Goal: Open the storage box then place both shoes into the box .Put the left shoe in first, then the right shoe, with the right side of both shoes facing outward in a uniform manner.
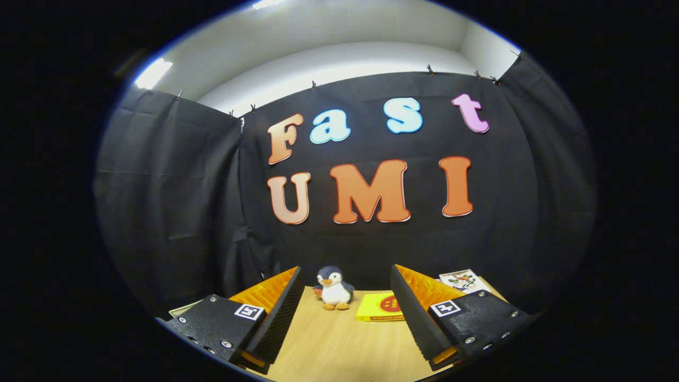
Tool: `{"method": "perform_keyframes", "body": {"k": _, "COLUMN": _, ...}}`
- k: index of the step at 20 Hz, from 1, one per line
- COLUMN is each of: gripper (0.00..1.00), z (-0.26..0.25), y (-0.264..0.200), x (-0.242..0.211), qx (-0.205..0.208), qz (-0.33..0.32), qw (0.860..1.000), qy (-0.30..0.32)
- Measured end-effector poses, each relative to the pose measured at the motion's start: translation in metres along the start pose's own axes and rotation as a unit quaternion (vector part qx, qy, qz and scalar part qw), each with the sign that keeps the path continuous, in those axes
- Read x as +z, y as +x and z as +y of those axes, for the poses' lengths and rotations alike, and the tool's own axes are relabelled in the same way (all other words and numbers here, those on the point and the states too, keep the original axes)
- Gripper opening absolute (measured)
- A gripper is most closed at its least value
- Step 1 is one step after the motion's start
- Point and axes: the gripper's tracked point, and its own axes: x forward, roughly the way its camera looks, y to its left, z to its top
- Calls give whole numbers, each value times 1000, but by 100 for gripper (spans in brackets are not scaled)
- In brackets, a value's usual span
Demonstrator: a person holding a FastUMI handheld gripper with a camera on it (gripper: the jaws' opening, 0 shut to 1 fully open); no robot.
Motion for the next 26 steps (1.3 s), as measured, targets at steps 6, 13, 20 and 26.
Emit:
{"method": "perform_keyframes", "body": {"k": 6, "gripper": 98, "z": -33, "y": -16, "x": 2, "qx": -26, "qz": -27, "qw": 999, "qy": -15}}
{"method": "perform_keyframes", "body": {"k": 13, "gripper": 98, "z": -50, "y": -26, "x": 2, "qx": -50, "qz": -42, "qw": 998, "qy": -18}}
{"method": "perform_keyframes", "body": {"k": 20, "gripper": 98, "z": -49, "y": -27, "x": -5, "qx": -47, "qz": -40, "qw": 998, "qy": -18}}
{"method": "perform_keyframes", "body": {"k": 26, "gripper": 98, "z": -49, "y": -30, "x": -8, "qx": -46, "qz": -36, "qw": 998, "qy": -19}}
